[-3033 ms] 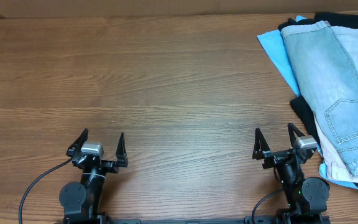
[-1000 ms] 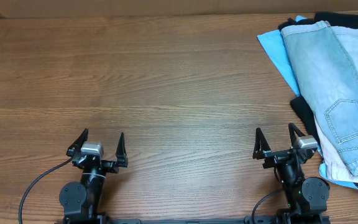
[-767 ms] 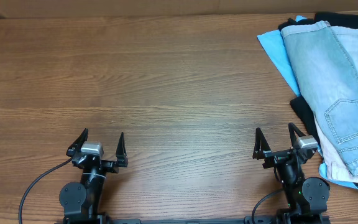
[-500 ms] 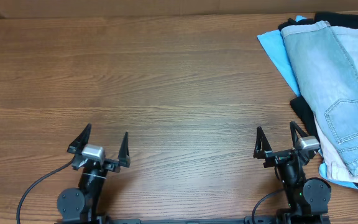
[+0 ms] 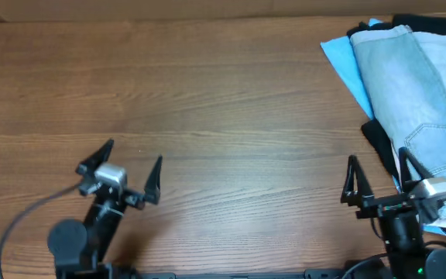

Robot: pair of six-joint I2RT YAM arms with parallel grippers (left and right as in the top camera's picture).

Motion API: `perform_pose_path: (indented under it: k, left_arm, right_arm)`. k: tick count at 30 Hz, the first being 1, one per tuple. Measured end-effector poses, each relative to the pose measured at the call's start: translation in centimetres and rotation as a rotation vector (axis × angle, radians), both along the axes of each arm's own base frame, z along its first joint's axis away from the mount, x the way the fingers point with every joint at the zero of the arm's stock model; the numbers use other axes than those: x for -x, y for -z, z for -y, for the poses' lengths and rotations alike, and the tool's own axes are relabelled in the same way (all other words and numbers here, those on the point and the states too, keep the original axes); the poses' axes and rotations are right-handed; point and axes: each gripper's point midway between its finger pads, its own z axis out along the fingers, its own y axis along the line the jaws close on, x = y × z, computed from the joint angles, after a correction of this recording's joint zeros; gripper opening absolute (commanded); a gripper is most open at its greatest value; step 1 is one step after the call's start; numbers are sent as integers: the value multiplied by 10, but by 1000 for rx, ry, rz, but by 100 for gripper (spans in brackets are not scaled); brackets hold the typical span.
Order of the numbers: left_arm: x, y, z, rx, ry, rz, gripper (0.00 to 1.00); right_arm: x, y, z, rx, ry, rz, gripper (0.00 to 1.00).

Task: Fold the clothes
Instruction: 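Reach the right gripper into the clothes pile and grasp the denim shorts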

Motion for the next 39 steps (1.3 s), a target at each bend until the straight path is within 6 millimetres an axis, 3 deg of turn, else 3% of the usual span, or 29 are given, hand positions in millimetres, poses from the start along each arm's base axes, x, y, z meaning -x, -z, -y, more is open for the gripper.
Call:
perform_pose_path:
  k: [3, 8, 10, 14, 17, 22, 24, 28, 31, 36, 39]
  left_arm:
    - [-27, -10, -1, 10, 11, -121, 100]
    - [-69, -8, -7, 2, 11, -344, 100]
    - [-86, -6, -9, -7, 14, -426, 100]
    - [-124, 3, -15, -22, 14, -530, 100]
    - [-139, 23, -17, -27, 16, -584, 100]
    - [-156, 80, -20, -15, 17, -736, 100]
    - [-160, 106, -20, -2, 22, -803, 100]
    - [-164, 117, -15, 25, 48, -826, 100]
    - [-167, 113, -14, 33, 54, -806, 100]
    - [-169, 113, -16, 26, 38, -803, 100]
    - [-170, 115, -13, 2, 24, -803, 100]
  right_arm:
    - [-12, -11, 2, 18, 13, -102, 100]
    - [-44, -7, 6, 52, 47, -297, 100]
    - [-61, 0, 7, 64, 52, -382, 100]
    - [-109, 31, 3, 81, 40, -580, 100]
    - [-132, 55, -7, 73, -14, -659, 100]
    - [-155, 114, -23, 52, -104, -845, 100]
    - [-159, 137, -20, -5, -77, -927, 100]
    - [-152, 166, 37, -205, 198, -1067, 100]
    - [-138, 179, 100, -389, 453, -1103, 100]
    - [-97, 185, 194, -635, 789, -1068, 100]
    - [-69, 191, 229, -746, 929, -1056, 100]
